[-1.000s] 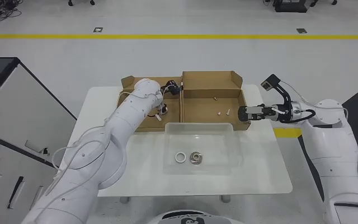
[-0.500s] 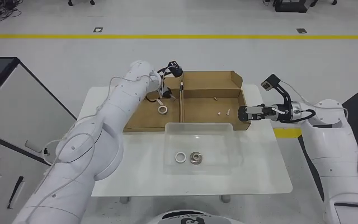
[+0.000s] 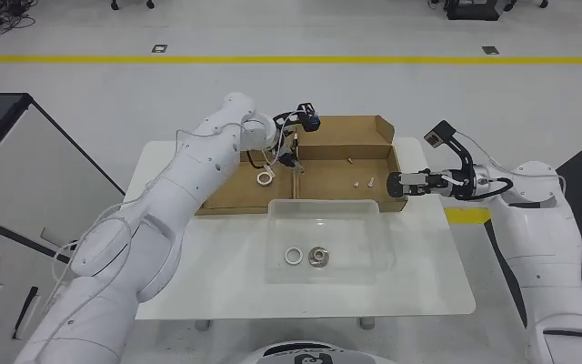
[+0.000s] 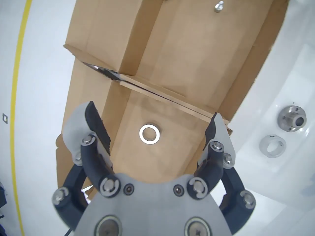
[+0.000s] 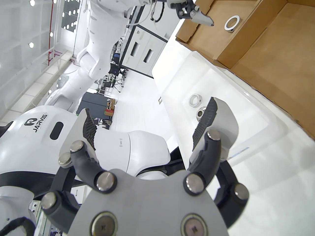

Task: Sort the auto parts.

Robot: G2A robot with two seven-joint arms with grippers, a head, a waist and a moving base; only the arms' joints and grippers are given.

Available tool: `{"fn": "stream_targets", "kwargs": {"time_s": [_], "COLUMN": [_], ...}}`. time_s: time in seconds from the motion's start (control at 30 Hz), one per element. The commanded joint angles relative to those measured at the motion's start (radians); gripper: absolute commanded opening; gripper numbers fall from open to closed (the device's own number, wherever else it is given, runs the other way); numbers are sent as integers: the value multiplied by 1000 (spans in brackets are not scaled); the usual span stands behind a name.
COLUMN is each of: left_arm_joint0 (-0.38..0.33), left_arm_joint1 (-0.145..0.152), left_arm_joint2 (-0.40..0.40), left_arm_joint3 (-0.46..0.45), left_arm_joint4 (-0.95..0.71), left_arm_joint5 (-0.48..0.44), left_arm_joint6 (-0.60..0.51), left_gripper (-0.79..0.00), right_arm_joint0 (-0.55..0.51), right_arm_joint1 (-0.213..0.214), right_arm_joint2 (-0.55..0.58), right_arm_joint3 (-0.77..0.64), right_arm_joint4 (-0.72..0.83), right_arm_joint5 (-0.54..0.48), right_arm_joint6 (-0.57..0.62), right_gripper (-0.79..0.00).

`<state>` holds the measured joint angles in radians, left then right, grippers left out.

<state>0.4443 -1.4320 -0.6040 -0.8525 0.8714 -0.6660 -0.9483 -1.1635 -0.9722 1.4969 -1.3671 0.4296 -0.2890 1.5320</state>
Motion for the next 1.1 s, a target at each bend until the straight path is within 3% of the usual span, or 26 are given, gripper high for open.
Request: {"fn": "stream_targets", "kwargs": {"time_s": [0.0, 0.2, 0.37, 0.6, 0.97, 1.07], "left_arm_joint0": [86, 354, 481, 534, 534, 537], "left_arm_joint1": [46, 157, 219, 267, 268, 261], "left_arm_joint2": [-55, -224, -259, -273, -273, -215], "left_arm_joint3": [-191, -670, -864, -976, -981, -971], "left_arm_joint4": [-7, -13, -25, -110, -111, -105], "left_arm_joint5": [40, 140, 193, 237, 240, 223], "left_arm_joint6": [-108, -346, -399, -443, -446, -429], "left_gripper": [0, 0, 0, 0, 0, 0], "right_arm_joint0": [0, 0, 0, 0, 0, 0], "right_arm_joint1": [0, 0, 0, 0, 0, 0], "right_arm_joint2": [0, 0, 0, 0, 0, 0], "right_arm_joint3": [0, 0, 0, 0, 0, 0], "right_arm_joint4": [1, 1, 1, 1, 1, 1], "right_arm_joint5": [0, 0, 0, 0, 0, 0], "right_arm_joint6": [0, 0, 0, 0, 0, 0], "right_gripper": [0, 0, 0, 0, 0, 0]}}
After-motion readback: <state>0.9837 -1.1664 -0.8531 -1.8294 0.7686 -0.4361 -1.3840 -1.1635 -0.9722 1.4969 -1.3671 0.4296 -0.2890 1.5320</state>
